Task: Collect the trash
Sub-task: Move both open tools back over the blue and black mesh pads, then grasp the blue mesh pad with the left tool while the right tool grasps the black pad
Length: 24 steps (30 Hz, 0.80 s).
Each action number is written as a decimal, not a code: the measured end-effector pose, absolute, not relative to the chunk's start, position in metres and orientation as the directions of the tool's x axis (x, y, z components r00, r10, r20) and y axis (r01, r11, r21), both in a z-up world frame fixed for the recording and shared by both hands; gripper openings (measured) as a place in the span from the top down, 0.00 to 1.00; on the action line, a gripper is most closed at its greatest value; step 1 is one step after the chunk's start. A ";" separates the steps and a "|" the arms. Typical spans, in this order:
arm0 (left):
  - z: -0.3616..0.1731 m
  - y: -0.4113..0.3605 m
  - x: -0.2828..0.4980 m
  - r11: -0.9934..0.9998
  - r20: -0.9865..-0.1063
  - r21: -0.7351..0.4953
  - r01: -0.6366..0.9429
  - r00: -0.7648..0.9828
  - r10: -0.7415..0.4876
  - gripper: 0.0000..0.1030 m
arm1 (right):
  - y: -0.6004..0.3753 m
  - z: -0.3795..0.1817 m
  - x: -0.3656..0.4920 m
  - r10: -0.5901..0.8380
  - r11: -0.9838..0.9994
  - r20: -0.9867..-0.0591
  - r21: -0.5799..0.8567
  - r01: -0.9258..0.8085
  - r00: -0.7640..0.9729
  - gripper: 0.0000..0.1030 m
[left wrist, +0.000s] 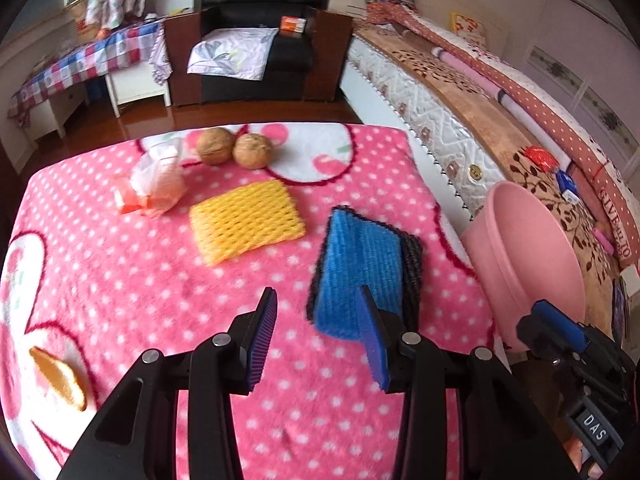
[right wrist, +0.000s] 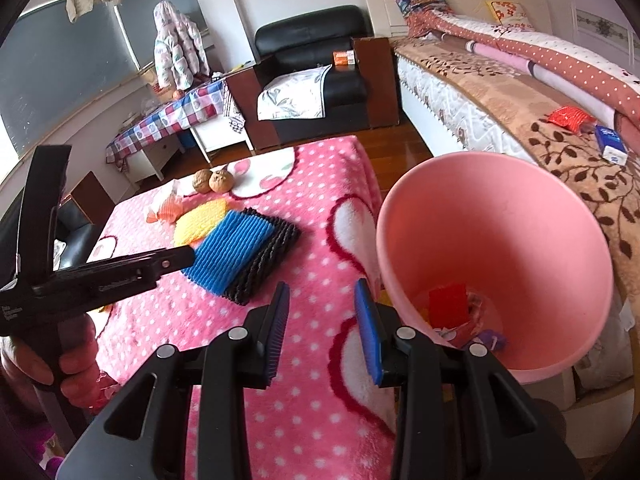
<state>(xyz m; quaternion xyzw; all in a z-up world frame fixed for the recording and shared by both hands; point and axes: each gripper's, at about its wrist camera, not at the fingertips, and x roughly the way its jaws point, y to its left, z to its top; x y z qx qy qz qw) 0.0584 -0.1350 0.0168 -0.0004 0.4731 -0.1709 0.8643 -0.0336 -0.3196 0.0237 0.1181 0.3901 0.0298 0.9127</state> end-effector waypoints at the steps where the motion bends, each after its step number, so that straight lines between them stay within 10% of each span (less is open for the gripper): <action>1: 0.015 -0.138 0.059 0.939 -0.817 -0.160 0.305 0.493 -0.299 0.61 | -0.319 0.023 -0.033 0.148 0.970 -0.706 0.239 0.037 0.693 0.67; 12: 0.002 -0.140 0.064 0.926 -0.822 -0.178 0.332 0.467 -0.326 0.94 | -0.303 0.018 -0.023 0.172 0.971 -0.719 0.238 0.005 0.673 0.67; 24: 0.031 -0.102 0.044 0.926 -0.758 -0.240 0.292 0.540 -0.367 0.95 | -0.283 0.017 -0.001 0.243 0.955 -0.724 0.295 -0.028 0.646 0.67</action>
